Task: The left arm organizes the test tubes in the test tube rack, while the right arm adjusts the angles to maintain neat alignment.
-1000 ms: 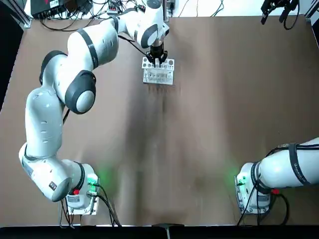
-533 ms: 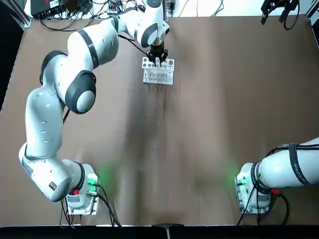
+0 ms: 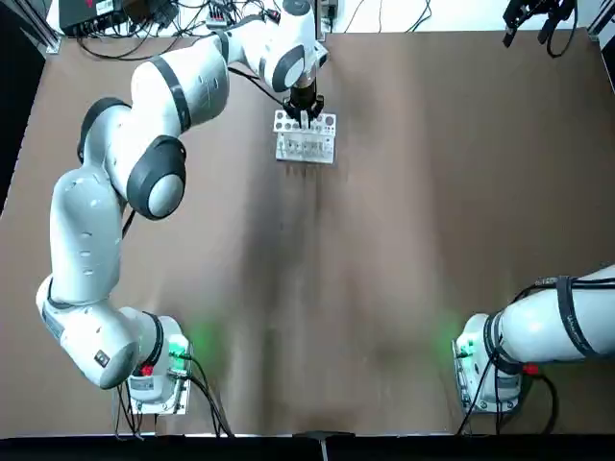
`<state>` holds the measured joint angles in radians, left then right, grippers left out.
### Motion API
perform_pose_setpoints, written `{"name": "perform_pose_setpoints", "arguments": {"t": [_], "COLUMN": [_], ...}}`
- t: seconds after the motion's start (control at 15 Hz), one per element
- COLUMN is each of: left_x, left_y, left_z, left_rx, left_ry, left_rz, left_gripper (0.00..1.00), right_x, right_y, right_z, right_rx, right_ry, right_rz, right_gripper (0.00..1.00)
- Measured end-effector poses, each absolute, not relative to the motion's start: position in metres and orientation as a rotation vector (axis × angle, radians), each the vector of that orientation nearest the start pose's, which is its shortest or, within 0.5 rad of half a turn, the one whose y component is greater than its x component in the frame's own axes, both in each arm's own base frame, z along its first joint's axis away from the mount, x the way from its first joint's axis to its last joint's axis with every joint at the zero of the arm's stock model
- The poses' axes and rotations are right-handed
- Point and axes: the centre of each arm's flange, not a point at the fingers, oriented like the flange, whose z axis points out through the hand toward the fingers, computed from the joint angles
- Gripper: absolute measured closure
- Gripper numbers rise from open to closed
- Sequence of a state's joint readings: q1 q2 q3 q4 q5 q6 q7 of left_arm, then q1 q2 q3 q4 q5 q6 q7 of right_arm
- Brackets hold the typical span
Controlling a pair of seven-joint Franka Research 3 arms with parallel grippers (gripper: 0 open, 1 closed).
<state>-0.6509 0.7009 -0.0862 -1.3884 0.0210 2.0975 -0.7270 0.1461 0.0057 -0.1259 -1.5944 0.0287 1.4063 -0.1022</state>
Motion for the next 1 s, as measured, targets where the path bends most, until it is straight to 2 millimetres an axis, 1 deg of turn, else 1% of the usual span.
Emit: {"name": "perform_pose_setpoints", "arguments": {"t": [0.6, 0.8, 1.0], "left_x": [0.5511, 0.5513, 0.5515], "left_y": [-0.4792, -0.4794, -0.4795], "left_z": [0.2953, 0.2957, 0.2962], "left_rx": [-3.175, -3.175, -3.176], "left_ry": [-0.004, -0.004, -0.004], "left_rz": [0.028, 0.026, 0.025], "left_gripper": [0.70, 0.73, 0.73], "right_x": [0.5361, 0.5361, 0.5361], "right_y": [0.0145, 0.0145, 0.0145], "right_z": [0.5979, 0.5979, 0.5979], "right_rx": [-3.085, -3.085, -3.085], "right_ry": [-0.192, -0.192, -0.192], "right_rz": [0.299, 0.299, 0.299], "right_gripper": [0.00, 0.00, 0.00]}}
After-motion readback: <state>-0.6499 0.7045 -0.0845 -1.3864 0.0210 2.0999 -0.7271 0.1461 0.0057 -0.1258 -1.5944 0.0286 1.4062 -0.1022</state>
